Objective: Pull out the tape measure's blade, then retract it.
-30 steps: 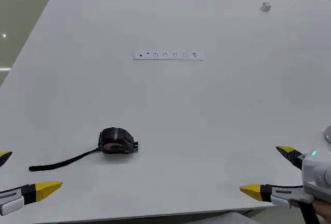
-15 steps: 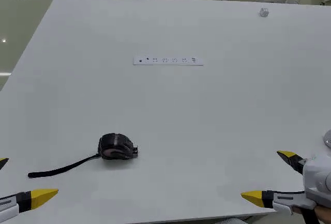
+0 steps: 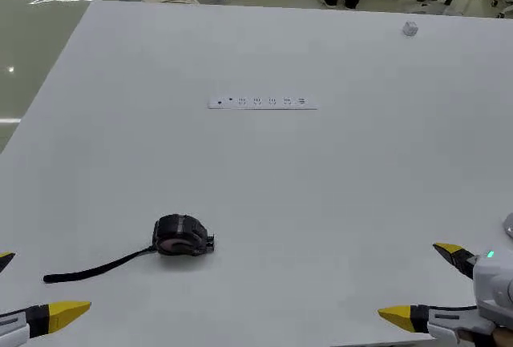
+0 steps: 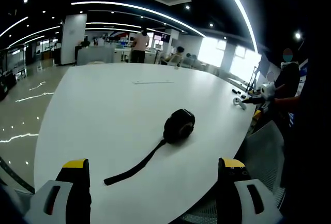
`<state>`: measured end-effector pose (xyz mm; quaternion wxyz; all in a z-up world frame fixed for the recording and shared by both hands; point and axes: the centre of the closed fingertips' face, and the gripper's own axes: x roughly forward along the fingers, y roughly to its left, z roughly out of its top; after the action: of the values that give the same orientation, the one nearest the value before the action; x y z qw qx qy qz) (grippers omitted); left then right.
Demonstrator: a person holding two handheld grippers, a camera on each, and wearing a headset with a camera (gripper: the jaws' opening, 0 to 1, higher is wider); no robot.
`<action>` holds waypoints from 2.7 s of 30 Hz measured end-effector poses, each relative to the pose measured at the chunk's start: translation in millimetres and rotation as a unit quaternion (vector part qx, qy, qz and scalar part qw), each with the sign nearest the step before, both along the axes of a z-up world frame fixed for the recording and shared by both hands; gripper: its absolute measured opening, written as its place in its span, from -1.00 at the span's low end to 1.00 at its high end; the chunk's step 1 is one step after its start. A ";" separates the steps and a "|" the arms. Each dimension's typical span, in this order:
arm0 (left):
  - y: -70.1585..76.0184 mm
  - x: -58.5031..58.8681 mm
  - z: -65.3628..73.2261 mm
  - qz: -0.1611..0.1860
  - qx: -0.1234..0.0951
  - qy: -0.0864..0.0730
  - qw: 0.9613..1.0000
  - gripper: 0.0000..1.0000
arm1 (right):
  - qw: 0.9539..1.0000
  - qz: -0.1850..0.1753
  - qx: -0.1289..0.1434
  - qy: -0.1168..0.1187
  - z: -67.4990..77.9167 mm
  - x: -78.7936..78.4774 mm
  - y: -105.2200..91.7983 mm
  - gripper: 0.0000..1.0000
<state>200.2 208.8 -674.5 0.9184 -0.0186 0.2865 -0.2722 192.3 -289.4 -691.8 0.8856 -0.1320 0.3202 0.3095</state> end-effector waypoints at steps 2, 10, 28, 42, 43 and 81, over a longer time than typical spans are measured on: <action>-0.4 -0.9 -0.1 -0.001 0.000 -0.001 1.000 1.00 | 1.000 0.001 0.001 0.000 -0.1 -0.6 0.3 1.00; -3.0 -2.9 -3.5 -0.013 0.011 0.003 1.000 1.00 | 1.000 0.009 0.005 0.004 -0.4 -1.8 3.8 0.99; -14.6 1.5 -0.3 -0.054 0.036 0.018 0.998 1.00 | 1.000 0.024 0.003 0.008 1.0 3.4 12.0 1.00; -23.2 19.8 -0.9 -0.096 0.077 0.038 0.992 1.00 | 0.998 0.056 0.001 0.018 2.7 17.1 32.0 1.00; -25.3 20.4 0.7 -0.103 0.079 0.036 0.991 1.00 | 0.998 0.058 0.002 0.018 2.9 17.6 33.3 1.00; -92.3 71.5 23.1 -0.298 0.156 0.017 0.942 1.00 | 0.982 0.184 0.016 0.042 7.8 41.0 118.8 1.00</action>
<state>271.8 116.5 -651.4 0.7817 0.2065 0.3328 -0.4854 233.3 -170.6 -684.0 0.8014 -0.1614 0.3221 0.4774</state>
